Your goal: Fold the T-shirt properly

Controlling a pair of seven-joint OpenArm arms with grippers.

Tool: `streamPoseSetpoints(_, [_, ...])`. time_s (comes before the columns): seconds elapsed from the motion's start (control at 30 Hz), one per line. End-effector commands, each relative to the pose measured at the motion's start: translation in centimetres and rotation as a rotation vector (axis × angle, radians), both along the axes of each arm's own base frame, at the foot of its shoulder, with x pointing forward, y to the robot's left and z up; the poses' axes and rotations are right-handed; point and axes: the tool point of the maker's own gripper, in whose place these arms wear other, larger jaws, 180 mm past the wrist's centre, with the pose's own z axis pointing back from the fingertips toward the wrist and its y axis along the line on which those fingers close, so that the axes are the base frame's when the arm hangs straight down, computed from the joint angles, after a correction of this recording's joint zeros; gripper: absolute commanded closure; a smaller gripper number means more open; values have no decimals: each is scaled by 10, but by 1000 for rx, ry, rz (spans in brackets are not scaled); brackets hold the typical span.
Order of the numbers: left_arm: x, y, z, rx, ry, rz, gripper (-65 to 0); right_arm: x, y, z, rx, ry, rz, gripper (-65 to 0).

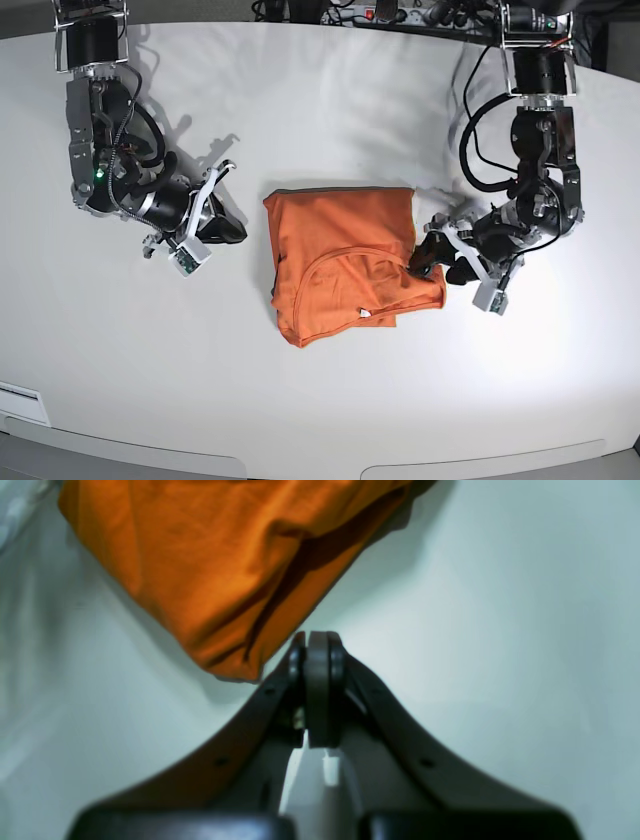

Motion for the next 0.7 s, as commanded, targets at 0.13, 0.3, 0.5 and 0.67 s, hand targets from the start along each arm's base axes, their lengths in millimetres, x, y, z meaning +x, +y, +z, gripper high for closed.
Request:
streamPoseSetpoints(0.13, [-5, -1, 41, 13, -55, -97, 0, 7, 0, 55, 159, -65, -2, 0])
streamPoseSetpoints(0.3, [-28, -12, 59, -93, -58, -263, 0, 2, -23, 96, 266, -93, -39, 0])
streamPoseSetpoints(0.5, [-67, -33, 83, -235, -67, -518, 0, -27, -60, 113, 395, -50, -97, 0])
streamPoseSetpoints(0.67, [-82, -33, 89, -256, -47, -593, 0, -68, -83, 108, 346, -5, -145, 0])
